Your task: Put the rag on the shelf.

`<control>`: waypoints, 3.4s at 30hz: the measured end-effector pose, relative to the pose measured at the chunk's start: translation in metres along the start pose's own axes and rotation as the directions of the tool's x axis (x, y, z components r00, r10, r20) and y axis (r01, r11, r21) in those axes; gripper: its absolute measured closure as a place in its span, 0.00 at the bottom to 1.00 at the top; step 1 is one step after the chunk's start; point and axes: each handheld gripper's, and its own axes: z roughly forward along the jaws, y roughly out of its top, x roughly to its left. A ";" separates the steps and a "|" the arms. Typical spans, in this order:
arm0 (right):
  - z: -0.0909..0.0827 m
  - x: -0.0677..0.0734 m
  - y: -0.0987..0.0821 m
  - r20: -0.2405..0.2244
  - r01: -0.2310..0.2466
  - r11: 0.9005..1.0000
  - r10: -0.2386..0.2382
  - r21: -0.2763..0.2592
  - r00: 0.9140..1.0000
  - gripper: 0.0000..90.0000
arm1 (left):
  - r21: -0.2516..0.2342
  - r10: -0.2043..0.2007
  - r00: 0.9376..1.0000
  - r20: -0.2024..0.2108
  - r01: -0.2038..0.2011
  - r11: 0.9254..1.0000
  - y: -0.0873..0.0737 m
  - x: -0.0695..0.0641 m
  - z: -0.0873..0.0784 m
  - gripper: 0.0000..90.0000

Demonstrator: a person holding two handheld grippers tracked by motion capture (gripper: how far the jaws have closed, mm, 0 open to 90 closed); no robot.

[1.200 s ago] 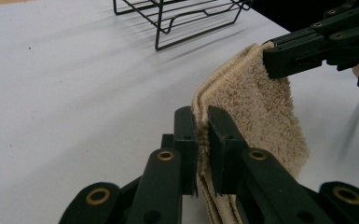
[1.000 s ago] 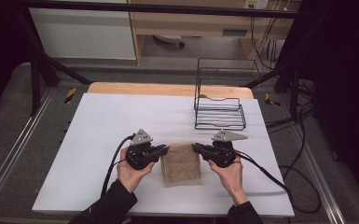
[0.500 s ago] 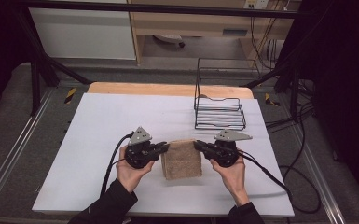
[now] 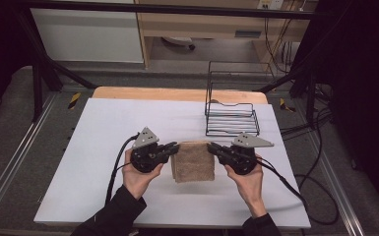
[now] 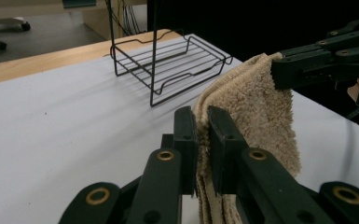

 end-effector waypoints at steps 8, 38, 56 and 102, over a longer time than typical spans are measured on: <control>-0.010 -0.004 0.010 0.028 0.002 0.999 -0.001 -0.043 1.000 0.95 | -0.021 0.022 1.000 0.004 -0.022 1.000 0.015 -0.003 0.004 0.91; -0.042 -0.020 0.055 0.139 0.056 0.985 -0.033 -0.163 0.990 0.96 | -0.139 0.039 0.999 0.018 -0.037 0.990 0.076 -0.013 0.024 0.91; -0.058 -0.028 0.080 0.185 0.089 0.970 -0.048 -0.225 0.982 0.96 | -0.207 0.052 0.998 0.027 -0.045 0.977 0.109 -0.017 0.034 0.91; -0.083 -0.062 0.146 0.323 0.161 0.929 -0.048 -0.333 0.945 0.96 | -0.334 0.078 0.997 0.001 -0.074 0.940 0.193 -0.030 0.065 0.91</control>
